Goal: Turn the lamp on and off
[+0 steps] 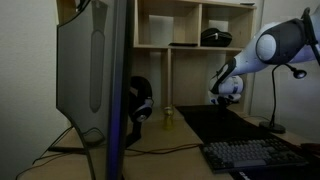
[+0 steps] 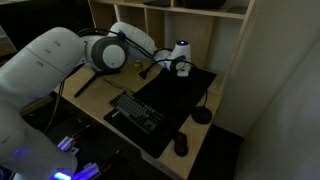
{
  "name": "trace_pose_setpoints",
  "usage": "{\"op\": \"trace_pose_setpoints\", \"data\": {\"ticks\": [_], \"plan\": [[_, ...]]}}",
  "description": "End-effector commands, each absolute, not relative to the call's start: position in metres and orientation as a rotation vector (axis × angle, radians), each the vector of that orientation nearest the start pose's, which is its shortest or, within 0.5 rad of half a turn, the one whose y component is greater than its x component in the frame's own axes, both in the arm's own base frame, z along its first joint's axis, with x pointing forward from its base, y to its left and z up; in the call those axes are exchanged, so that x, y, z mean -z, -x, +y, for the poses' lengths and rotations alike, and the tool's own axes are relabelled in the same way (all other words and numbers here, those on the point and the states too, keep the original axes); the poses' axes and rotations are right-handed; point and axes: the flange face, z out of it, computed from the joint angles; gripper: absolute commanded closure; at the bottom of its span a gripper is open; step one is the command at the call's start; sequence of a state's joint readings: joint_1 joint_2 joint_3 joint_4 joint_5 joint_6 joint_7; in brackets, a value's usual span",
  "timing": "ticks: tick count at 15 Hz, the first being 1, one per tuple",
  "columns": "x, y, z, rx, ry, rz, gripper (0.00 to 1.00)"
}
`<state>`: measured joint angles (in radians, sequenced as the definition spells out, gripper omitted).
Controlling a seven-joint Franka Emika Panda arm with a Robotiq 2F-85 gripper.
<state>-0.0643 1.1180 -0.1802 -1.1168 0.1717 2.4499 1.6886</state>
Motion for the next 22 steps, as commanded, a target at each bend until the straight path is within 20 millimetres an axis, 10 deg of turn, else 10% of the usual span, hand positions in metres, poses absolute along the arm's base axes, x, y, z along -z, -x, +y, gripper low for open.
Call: {"op": "trace_pose_setpoints", "data": {"ticks": [1,10,12,22], "plan": [[-0.1465,-0.7716,-0.1432,0.286,1.700,2.465,0.00],[-0.1470,-0.7717,-0.1446,0.282,1.691,2.466,0.00],[-0.1463,-0.7714,-0.1449,0.285,1.699,2.457,0.27],[-0.1497,-0.7726,-0.1447,0.285,1.697,2.452,0.88]]}}
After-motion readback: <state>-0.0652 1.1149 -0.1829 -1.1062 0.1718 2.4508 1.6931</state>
